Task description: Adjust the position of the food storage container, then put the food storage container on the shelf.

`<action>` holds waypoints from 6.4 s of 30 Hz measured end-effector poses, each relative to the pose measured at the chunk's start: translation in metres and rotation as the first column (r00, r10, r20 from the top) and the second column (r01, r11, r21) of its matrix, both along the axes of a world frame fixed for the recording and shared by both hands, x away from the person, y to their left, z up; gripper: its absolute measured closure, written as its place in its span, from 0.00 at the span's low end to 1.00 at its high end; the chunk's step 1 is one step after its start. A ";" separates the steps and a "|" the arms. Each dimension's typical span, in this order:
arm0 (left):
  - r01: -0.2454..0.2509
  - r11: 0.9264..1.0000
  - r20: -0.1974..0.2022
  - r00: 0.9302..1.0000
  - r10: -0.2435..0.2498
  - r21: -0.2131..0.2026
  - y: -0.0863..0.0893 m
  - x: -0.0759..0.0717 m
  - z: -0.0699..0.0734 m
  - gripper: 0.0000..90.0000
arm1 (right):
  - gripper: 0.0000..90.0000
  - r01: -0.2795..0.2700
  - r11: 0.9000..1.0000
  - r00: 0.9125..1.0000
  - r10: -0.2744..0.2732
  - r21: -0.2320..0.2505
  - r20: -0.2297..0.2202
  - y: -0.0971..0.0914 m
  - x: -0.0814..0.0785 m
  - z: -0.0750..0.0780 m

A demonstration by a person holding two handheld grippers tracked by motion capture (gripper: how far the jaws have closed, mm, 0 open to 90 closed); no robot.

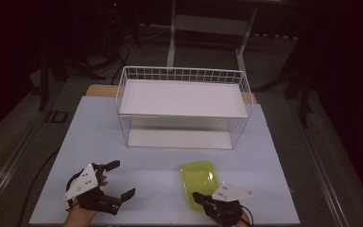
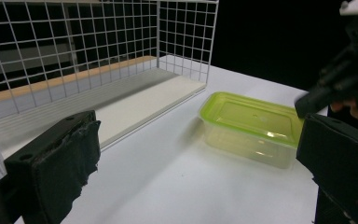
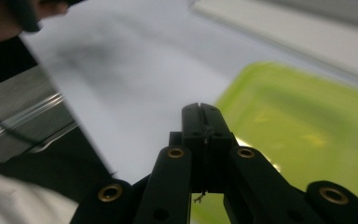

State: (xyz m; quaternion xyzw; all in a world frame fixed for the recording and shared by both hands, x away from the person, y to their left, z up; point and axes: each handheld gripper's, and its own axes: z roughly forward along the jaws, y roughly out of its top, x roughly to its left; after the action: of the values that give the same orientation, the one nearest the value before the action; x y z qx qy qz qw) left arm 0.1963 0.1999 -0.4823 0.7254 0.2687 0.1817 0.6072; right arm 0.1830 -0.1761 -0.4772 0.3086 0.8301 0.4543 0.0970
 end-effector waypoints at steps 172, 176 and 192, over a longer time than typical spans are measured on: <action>-0.087 0.987 -0.537 0.831 0.146 0.134 -0.076 0.110 -0.023 0.27 | 0.34 0.187 0.982 0.980 -0.186 0.009 -0.075 -0.014 0.122 -0.007; -0.092 0.985 -0.562 0.812 0.159 0.146 -0.076 0.113 -0.029 0.44 | 0.38 0.183 0.983 0.977 -0.183 -0.015 -0.111 -0.009 0.126 -0.015; -0.082 0.985 -0.569 0.808 0.153 0.150 -0.077 0.108 -0.031 0.73 | 0.70 0.217 0.975 0.956 -0.223 -0.051 -0.190 -0.012 0.126 -0.023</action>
State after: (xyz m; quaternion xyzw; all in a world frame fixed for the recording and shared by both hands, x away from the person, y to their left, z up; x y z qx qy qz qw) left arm 0.3042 0.1231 -0.5128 0.7627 0.4736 0.0054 0.4405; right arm 0.3093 -0.1882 -0.5002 0.4403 0.8028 0.3959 0.0700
